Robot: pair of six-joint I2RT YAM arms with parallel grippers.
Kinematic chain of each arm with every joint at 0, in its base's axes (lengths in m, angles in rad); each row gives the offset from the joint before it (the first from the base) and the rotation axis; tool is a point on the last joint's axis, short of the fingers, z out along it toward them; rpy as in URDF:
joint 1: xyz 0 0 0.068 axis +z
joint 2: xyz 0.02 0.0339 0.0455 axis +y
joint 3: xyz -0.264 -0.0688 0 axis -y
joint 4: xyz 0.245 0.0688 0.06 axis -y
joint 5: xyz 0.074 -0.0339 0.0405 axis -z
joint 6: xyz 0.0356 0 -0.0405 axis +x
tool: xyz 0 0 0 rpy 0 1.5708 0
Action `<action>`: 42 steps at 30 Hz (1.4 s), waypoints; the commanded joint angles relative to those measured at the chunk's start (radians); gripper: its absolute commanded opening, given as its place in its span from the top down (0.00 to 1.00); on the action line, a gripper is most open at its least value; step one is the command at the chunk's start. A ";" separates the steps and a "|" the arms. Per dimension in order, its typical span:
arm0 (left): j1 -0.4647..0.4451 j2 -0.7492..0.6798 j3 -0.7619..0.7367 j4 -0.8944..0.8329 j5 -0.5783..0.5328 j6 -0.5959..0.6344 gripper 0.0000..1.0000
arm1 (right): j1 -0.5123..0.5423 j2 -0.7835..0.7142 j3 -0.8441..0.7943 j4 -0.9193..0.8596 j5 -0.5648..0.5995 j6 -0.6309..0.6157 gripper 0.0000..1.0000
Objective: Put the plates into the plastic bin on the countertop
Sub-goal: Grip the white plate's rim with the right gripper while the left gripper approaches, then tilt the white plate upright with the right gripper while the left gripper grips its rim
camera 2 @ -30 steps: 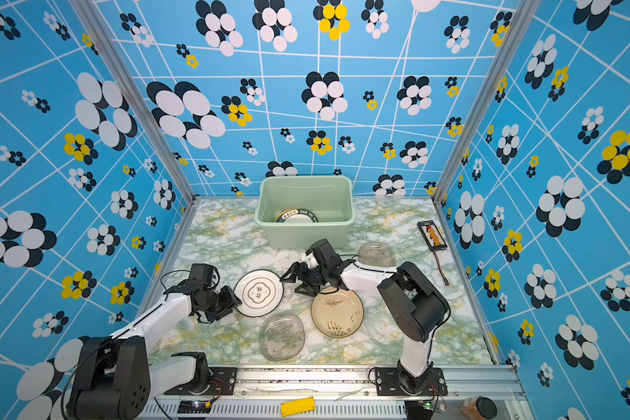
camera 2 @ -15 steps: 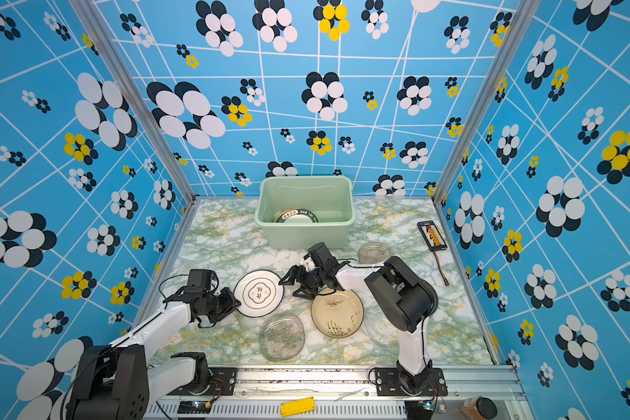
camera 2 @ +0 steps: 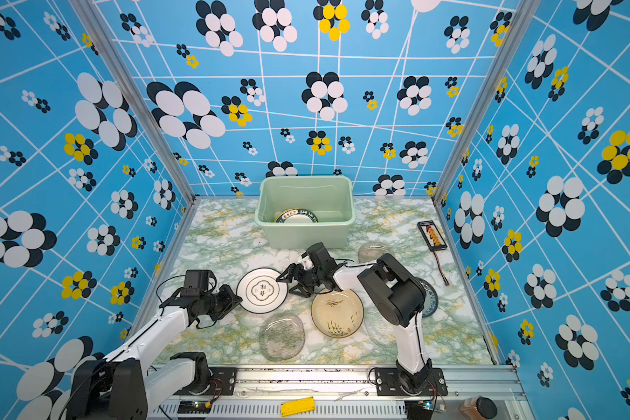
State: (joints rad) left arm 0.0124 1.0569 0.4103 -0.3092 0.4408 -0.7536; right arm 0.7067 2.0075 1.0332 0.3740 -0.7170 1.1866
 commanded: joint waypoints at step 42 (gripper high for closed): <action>0.001 -0.097 -0.048 -0.044 0.134 -0.132 1.00 | 0.085 0.079 0.088 0.299 -0.060 0.138 0.81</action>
State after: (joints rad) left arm 0.0261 0.9588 0.3542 -0.2836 0.5152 -0.9283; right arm 0.7658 2.1185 1.0668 0.5587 -0.7330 1.3224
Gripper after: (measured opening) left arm 0.083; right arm 0.197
